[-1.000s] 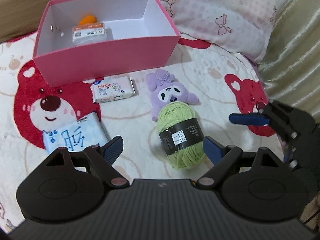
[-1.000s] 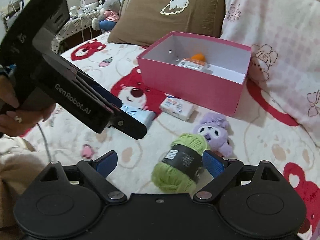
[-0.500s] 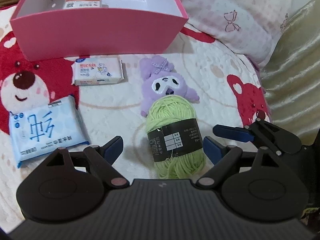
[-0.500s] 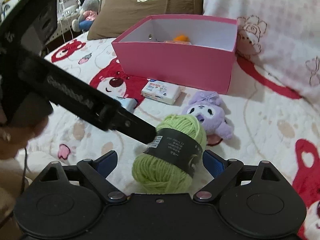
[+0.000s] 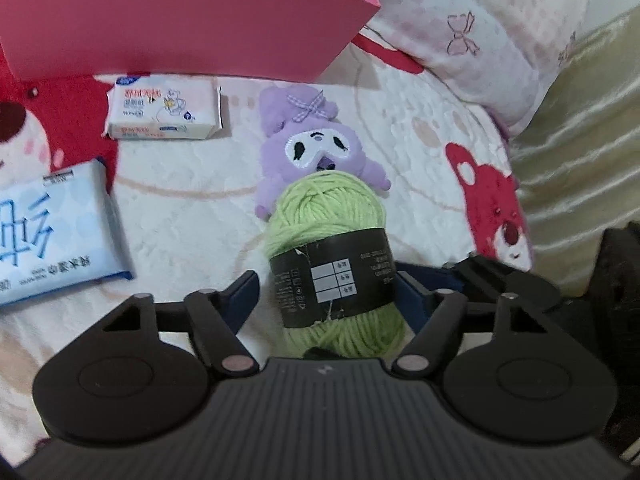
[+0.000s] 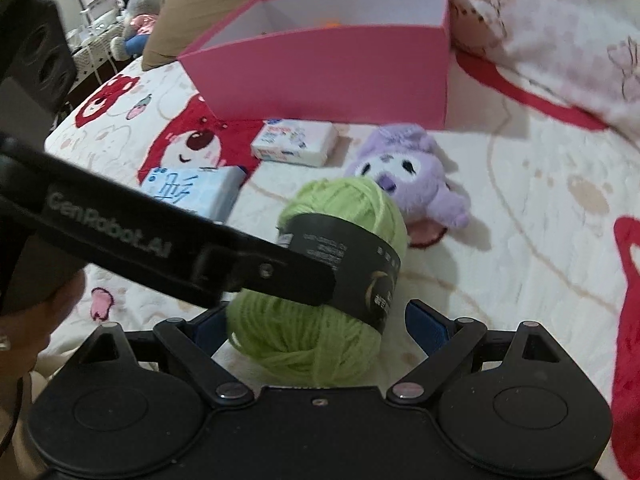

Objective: Organize objects
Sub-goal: 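Close the left gripper on the green yarn ball's black label band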

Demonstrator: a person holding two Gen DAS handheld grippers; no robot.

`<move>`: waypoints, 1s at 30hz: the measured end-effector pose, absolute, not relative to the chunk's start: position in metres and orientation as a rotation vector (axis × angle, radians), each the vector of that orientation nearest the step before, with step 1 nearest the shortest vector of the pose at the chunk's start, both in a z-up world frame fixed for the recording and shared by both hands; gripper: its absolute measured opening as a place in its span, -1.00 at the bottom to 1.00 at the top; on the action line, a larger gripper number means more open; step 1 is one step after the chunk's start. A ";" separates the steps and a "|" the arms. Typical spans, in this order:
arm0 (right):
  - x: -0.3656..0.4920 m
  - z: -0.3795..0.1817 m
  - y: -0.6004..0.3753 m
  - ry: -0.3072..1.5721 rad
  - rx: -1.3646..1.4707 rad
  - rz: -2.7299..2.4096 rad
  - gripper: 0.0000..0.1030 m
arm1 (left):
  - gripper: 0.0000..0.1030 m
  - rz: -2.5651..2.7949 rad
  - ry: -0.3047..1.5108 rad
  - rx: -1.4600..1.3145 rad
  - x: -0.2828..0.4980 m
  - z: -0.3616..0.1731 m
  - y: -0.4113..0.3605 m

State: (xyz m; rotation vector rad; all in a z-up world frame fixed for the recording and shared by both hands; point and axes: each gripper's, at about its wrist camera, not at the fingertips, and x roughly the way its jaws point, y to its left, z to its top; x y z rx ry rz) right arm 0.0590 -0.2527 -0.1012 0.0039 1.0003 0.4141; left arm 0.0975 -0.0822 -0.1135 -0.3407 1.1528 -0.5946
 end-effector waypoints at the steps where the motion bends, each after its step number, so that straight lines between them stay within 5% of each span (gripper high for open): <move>1: 0.059 -0.103 -0.254 1.004 0.013 0.419 0.82 | 0.27 -0.599 1.155 -0.355 0.098 -0.115 -0.082; 6: 0.062 -0.106 -0.256 1.004 0.022 0.446 0.58 | 0.16 -0.622 1.216 -0.368 0.104 -0.120 -0.087; 30: 0.060 -0.106 -0.264 0.975 0.035 0.535 0.30 | 0.03 -0.553 1.219 -0.483 0.097 -0.116 -0.074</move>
